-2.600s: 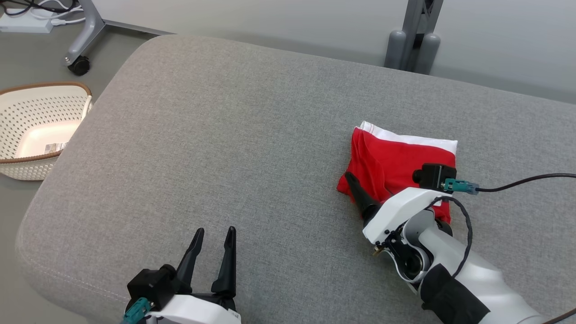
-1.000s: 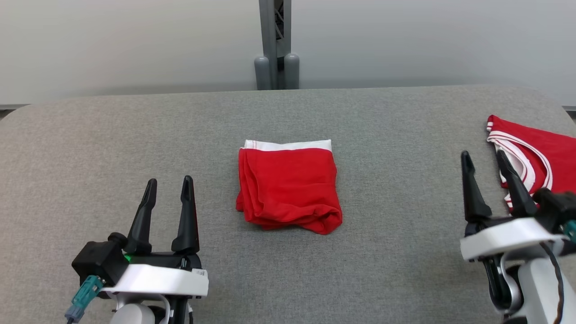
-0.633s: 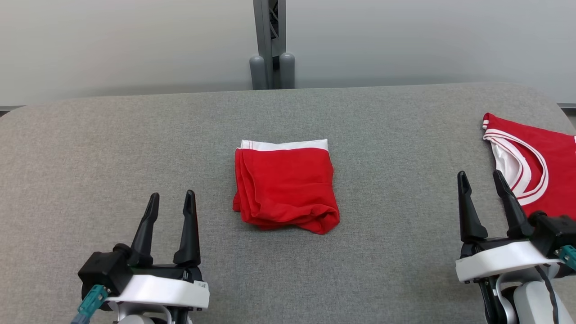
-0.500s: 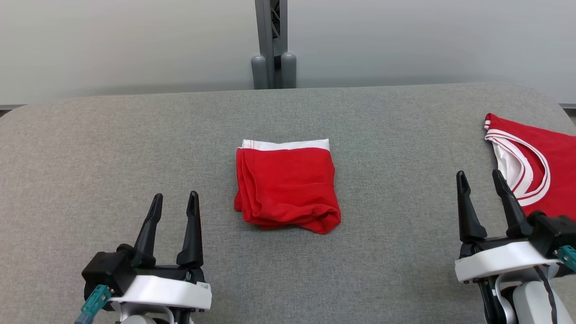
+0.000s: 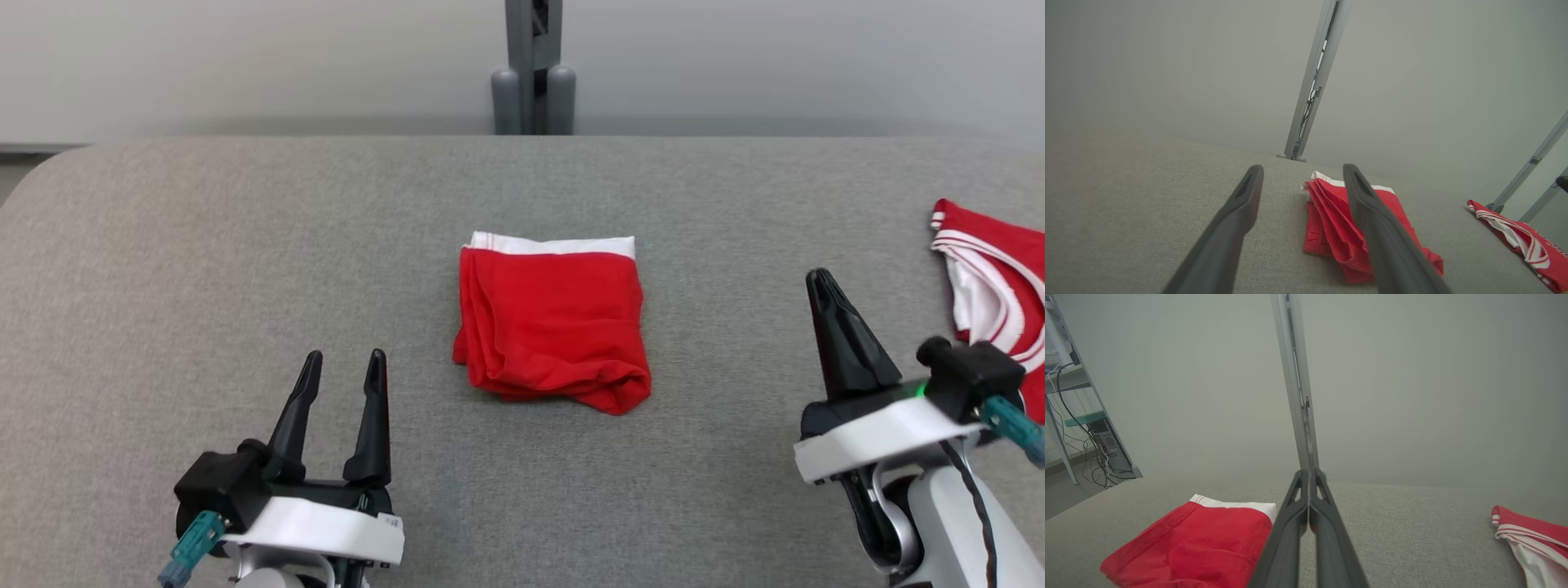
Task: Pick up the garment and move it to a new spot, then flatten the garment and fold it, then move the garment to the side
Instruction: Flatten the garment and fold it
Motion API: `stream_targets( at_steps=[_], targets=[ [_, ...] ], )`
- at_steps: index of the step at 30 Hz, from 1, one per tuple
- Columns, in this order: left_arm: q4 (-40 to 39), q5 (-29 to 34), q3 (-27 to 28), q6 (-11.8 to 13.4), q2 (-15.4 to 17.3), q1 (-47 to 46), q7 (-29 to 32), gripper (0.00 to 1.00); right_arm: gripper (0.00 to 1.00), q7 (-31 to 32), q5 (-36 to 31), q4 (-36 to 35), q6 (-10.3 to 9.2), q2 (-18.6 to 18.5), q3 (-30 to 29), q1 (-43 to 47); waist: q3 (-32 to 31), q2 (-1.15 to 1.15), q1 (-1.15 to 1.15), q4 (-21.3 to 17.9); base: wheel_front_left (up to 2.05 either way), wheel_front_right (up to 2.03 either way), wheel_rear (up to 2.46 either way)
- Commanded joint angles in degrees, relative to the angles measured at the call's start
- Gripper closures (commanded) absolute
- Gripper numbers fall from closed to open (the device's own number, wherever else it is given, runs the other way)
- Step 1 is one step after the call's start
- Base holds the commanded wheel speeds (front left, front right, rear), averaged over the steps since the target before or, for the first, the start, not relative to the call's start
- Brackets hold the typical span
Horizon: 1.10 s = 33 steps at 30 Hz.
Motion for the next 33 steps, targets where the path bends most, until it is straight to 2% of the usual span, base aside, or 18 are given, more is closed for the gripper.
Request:
stream_targets(
  at_steps=[1, 6, 10, 22, 28, 33],
  targets=[
    [-0.01, -0.16, -0.33, 0.22, 0.22, -1.27, -0.07, 0.00, 1.00, 1.16, 1.21, -0.42, -0.01, -1.59, 1.97, -1.28, 1.41, 0.00, 0.00, 1.40, 0.00, 0.00, 0.00],
    [0.04, -0.67, -1.76, 0.40, 0.20, -2.60, -0.07, 0.00, 1.00, 3.83, 6.37, 0.24, -0.02, -7.54, 12.48, -5.36, 3.93, 0.00, 0.00, 4.02, 0.00, 0.00, 0.00],
    [-0.07, -1.21, -2.70, 0.97, 0.23, -3.53, -0.07, 0.00, 1.00, 6.52, 11.33, 3.16, -0.01, -10.28, 17.91, -7.95, 5.30, 0.00, 0.00, 6.41, 0.00, 0.00, 0.00],
    [-0.50, -2.15, -3.33, 1.78, 0.20, -3.80, -0.06, 0.00, 1.00, 13.45, 23.24, 8.71, -0.01, -12.45, 30.13, -10.19, 6.24, 0.00, 0.00, 9.03, 0.00, 0.00, 0.00],
    [-0.36, -2.12, -3.07, 1.95, 0.21, -3.20, -0.06, 0.00, 1.00, 15.94, 27.11, 8.75, -0.01, -13.31, 33.89, -9.10, 5.67, 0.00, 0.00, 8.71, 0.00, 0.00, 0.00],
    [-0.30, -2.25, -3.32, 1.93, 0.22, -3.50, -0.06, 0.00, 1.00, 14.63, 28.34, 7.41, -0.01, -13.54, 35.00, -10.52, 5.52, 0.00, 0.00, 8.50, 0.00, 0.00, 0.00]
  ],
)
